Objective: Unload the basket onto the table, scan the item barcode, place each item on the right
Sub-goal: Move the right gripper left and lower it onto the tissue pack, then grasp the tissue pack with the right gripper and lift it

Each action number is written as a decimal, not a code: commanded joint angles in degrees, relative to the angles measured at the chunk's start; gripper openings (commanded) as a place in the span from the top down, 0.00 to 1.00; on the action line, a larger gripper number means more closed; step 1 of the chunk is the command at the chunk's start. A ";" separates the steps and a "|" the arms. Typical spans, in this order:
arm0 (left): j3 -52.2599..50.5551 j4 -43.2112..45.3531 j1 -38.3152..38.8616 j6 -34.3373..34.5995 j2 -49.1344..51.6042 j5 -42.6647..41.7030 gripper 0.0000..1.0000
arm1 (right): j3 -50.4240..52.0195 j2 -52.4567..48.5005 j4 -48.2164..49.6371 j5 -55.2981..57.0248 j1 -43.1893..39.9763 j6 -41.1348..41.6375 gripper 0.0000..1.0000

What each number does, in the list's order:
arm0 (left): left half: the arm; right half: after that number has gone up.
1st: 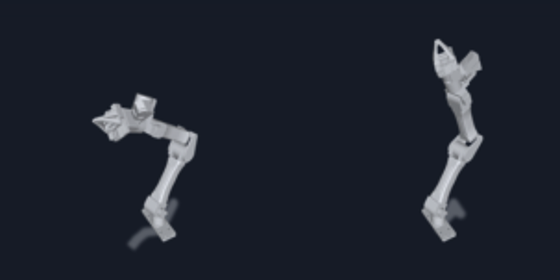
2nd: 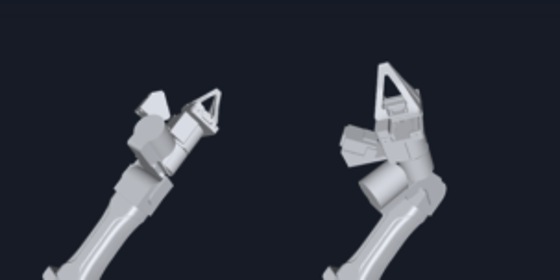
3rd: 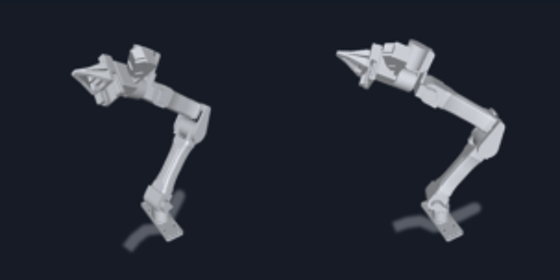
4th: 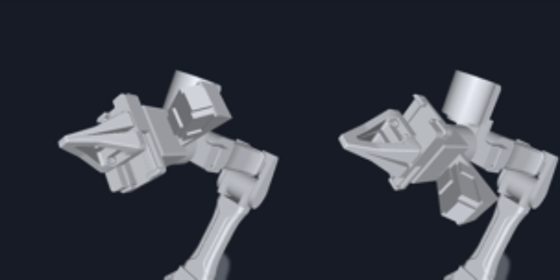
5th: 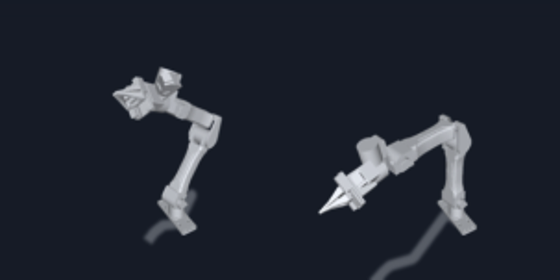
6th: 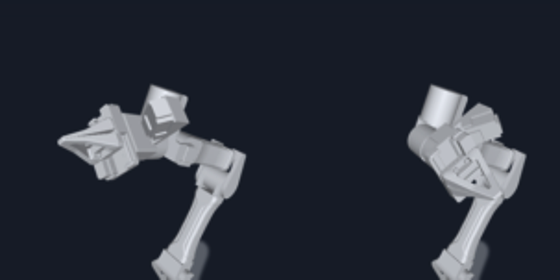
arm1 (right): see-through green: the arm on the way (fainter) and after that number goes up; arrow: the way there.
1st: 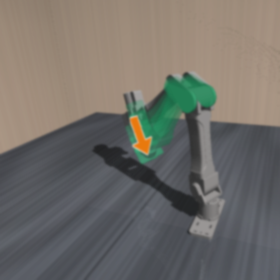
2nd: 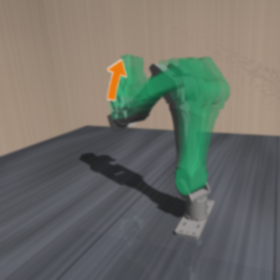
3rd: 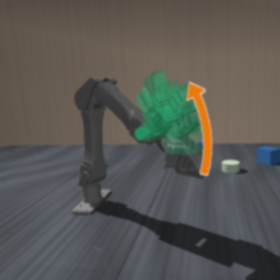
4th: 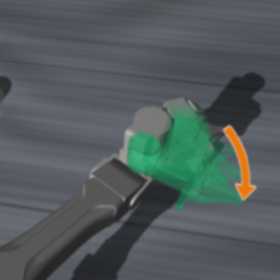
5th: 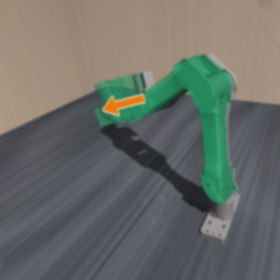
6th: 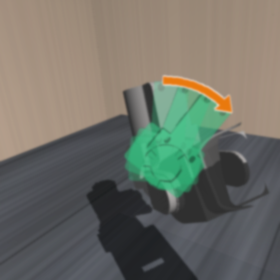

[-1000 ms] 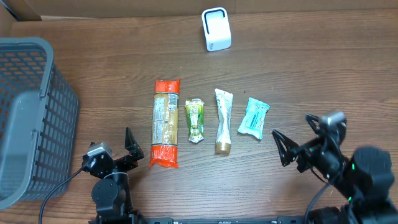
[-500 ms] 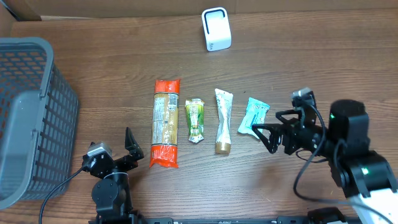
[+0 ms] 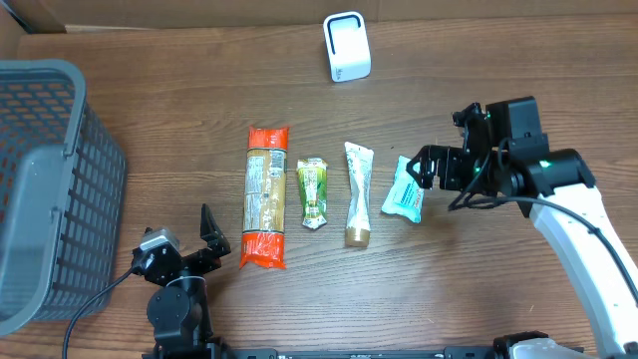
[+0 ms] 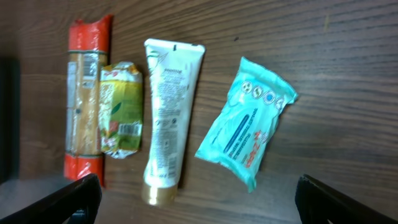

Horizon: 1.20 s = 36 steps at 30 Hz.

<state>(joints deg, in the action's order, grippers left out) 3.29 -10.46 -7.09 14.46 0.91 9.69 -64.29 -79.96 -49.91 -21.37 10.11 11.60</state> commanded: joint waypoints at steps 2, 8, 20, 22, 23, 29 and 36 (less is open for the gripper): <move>-0.04 0.00 0.35 -0.94 -0.66 0.83 0.00 | -1.29 -4.17 1.75 -0.15 -0.11 0.61 0.01; -0.04 0.00 0.35 -0.94 -0.66 0.85 0.01 | -0.33 -10.25 2.38 2.60 -0.15 5.44 0.30; -0.04 0.00 0.35 -0.94 -0.66 0.85 0.01 | 5.73 -19.12 11.74 4.74 -0.09 11.15 0.44; -0.04 0.00 0.35 -0.96 -0.66 0.85 0.00 | 6.71 -20.00 13.60 4.57 -0.09 11.15 0.48; -0.04 0.00 0.35 -0.94 -0.66 0.83 0.00 | 7.37 -20.31 14.82 4.33 -0.09 11.15 0.50; -0.04 0.00 0.35 -0.94 -0.66 0.85 0.00 | 10.91 -21.73 20.74 1.60 -0.09 11.15 0.50; -0.04 0.00 0.35 -0.94 -0.66 0.83 0.00 | 12.55 -21.55 22.56 1.55 -0.11 11.15 0.96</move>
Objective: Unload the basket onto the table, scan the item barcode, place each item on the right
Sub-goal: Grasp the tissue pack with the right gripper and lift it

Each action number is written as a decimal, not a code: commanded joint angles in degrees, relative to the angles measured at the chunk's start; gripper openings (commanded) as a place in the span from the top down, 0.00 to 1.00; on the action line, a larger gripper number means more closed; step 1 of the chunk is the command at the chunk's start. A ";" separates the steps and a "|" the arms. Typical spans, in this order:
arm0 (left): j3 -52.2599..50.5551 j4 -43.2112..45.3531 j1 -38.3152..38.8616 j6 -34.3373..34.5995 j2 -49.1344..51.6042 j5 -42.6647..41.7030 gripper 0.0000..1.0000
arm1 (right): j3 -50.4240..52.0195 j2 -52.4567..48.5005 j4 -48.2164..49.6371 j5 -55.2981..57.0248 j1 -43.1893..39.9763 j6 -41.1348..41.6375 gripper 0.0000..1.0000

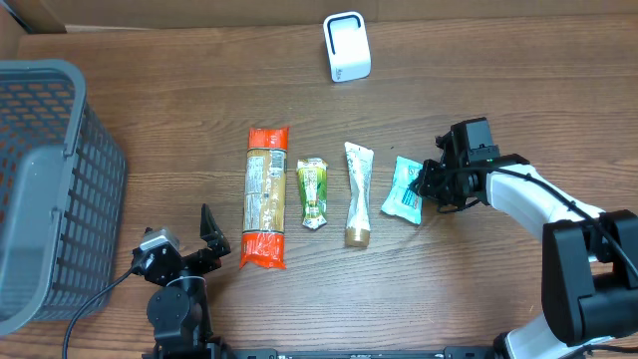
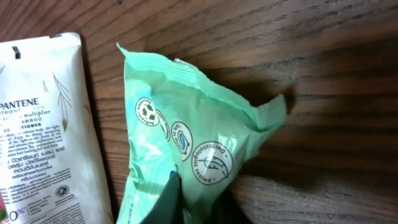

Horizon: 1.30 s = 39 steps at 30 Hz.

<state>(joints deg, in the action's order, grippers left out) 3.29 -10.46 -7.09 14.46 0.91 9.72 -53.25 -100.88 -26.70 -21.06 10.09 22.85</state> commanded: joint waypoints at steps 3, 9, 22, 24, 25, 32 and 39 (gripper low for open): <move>-0.04 0.00 0.35 -0.94 -0.66 0.81 0.00 | 0.20 1.22 -3.10 1.31 -0.15 -0.13 0.96; -0.04 0.00 0.35 -0.94 -0.66 0.83 0.01 | -9.38 9.86 -20.41 13.86 0.39 -0.09 0.96; -0.04 0.00 0.35 -0.94 -0.66 0.83 0.00 | -19.04 2.93 -41.77 66.47 12.50 1.68 0.96; -0.04 0.00 0.35 -0.94 -0.66 0.81 0.00 | -19.08 -0.46 -41.97 69.24 13.14 0.83 0.96; -0.04 0.00 0.35 -0.94 -0.66 0.83 0.01 | -19.12 -1.99 -41.92 69.94 13.38 0.83 0.96; -0.04 0.00 0.35 -0.94 -0.66 0.83 0.00 | -19.15 -9.16 -39.93 67.28 16.50 0.63 0.96; -0.04 0.00 0.35 -0.94 -0.66 0.83 0.00 | -19.37 -9.40 -36.17 55.08 25.24 0.68 0.58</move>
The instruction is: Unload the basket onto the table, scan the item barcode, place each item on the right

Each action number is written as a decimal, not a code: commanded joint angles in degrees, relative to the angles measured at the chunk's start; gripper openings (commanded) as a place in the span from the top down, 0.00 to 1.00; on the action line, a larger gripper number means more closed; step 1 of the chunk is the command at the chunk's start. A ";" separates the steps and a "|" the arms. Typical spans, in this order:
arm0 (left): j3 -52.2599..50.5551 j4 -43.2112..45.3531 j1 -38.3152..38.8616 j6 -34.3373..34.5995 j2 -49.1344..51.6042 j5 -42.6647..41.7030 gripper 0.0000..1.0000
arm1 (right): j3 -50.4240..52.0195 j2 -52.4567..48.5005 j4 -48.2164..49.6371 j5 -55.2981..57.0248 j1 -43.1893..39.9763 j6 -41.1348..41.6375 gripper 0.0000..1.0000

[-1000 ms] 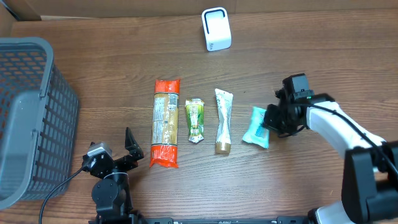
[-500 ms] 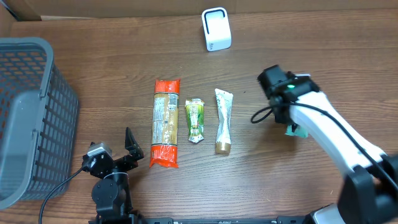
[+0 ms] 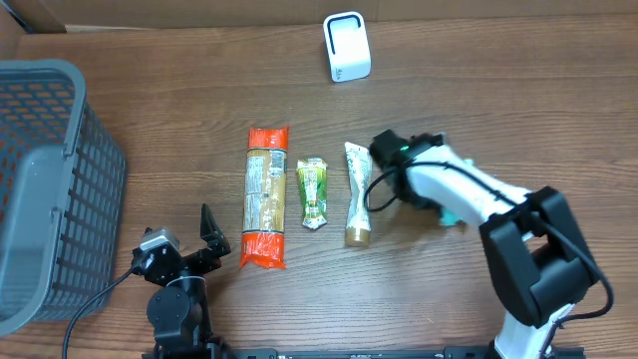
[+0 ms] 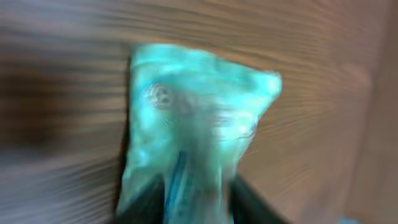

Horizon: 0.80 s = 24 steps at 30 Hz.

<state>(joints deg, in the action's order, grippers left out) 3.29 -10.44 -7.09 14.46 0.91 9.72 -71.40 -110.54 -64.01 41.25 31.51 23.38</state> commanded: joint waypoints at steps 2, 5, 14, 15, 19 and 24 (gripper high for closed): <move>-0.04 -0.02 0.35 -0.94 -0.66 0.83 0.00 | -1.22 0.26 2.91 -13.40 6.45 0.15 0.53; -0.04 -0.02 0.35 -0.94 -0.66 0.83 0.00 | -1.25 0.26 5.14 -19.15 8.15 0.17 0.50; -0.04 -0.02 0.35 -0.94 -0.66 0.83 0.00 | -7.91 1.62 2.91 -30.25 4.26 0.57 0.41; -0.04 -0.02 0.35 -0.94 -0.66 0.83 0.00 | -8.94 1.86 2.08 -30.93 3.89 0.55 0.41; -0.04 -0.02 0.35 -0.94 -0.66 0.83 0.00 | -13.60 2.12 -1.95 -31.06 3.37 -0.96 0.35; -0.04 -0.02 0.35 -0.94 -0.66 0.83 0.00 | -18.62 2.36 -5.99 -37.68 2.40 -4.48 0.30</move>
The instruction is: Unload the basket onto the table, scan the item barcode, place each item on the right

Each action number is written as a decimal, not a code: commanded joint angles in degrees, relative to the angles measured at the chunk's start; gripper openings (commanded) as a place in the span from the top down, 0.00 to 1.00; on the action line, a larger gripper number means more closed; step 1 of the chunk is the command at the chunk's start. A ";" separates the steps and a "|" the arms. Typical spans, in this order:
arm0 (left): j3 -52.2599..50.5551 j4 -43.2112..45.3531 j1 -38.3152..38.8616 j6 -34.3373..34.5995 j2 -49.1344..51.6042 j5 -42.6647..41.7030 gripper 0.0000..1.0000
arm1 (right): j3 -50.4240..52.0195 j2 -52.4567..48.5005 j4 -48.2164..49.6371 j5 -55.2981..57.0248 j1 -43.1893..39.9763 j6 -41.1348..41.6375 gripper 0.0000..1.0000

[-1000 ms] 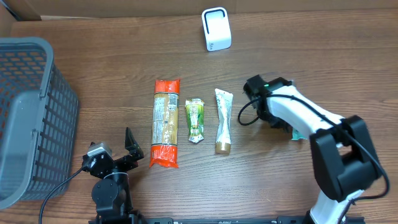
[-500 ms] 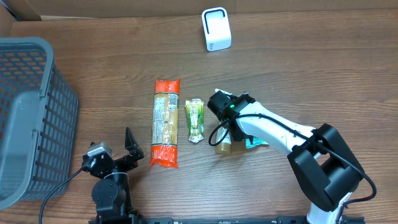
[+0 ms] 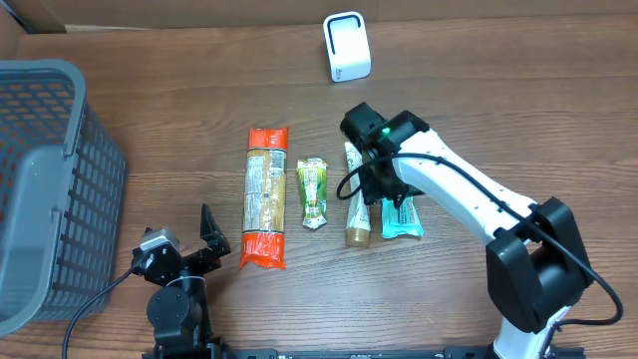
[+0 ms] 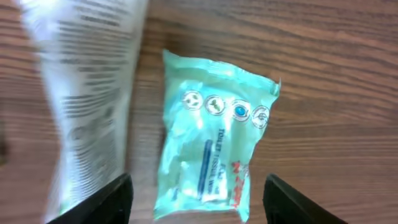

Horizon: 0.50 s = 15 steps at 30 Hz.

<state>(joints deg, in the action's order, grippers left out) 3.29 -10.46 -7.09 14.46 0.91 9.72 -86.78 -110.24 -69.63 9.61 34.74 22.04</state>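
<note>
A teal tissue pack (image 3: pixel 402 217) (image 4: pixel 211 137) lies flat on the wooden table, printed face up, just right of a white shampoo tube (image 3: pixel 357 204) (image 4: pixel 87 93). My right gripper (image 3: pixel 387 191) (image 4: pixel 198 190) hangs directly above the pack's near end. It is open, with one black finger (image 4: pixel 102 202) on each side and nothing held. The white barcode scanner (image 3: pixel 346 47) stands at the back of the table. Near the front edge on the left my left gripper (image 3: pixel 207 237) rests with its fingers apart and nothing in them.
An orange pasta pack (image 3: pixel 265 196) and a small green pouch (image 3: pixel 313 194) lie in a row left of the tube. A grey mesh basket (image 3: pixel 45 189) fills the left side. A cardboard wall (image 3: pixel 199 12) runs along the back edge.
My right gripper was shut on the teal pack. Now it is open above it, and the pack lies flat on the table close beside the tube.
First my right gripper was open, off to the right of the tilted teal pack. Then it was down at the pack's right end. Later it held the pack with the arm swung leftwards. Now the pack lies straight beside the tube, let go. The left arm has stayed still.
</note>
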 commanded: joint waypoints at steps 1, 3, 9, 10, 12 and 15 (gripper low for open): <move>-0.04 0.00 0.35 -0.96 -0.66 0.83 0.00 | -3.37 2.10 -0.35 -7.96 -0.85 -3.58 0.29; -0.04 0.00 0.35 -0.96 -0.66 0.81 0.00 | -3.30 2.12 -0.42 -11.91 -0.85 -4.59 0.28; -0.04 0.00 0.35 -0.94 -0.66 0.83 0.00 | -2.43 2.10 -0.55 -12.70 -1.44 -4.55 0.31; -0.04 0.00 0.35 -0.94 -0.66 0.83 0.00 | -2.43 2.10 -0.55 -12.70 -1.79 -4.55 0.32; -0.04 0.00 0.35 -0.94 -0.66 0.83 0.00 | -2.43 2.10 -0.35 -12.76 -3.04 -4.52 0.32; -0.04 0.00 0.35 -0.94 -0.66 0.83 0.00 | -2.43 2.10 -0.35 -14.12 -5.99 -4.59 0.36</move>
<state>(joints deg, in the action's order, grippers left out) 3.29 -10.46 -7.09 14.46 0.91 9.69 -88.84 -109.97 -70.08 -2.83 31.94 17.96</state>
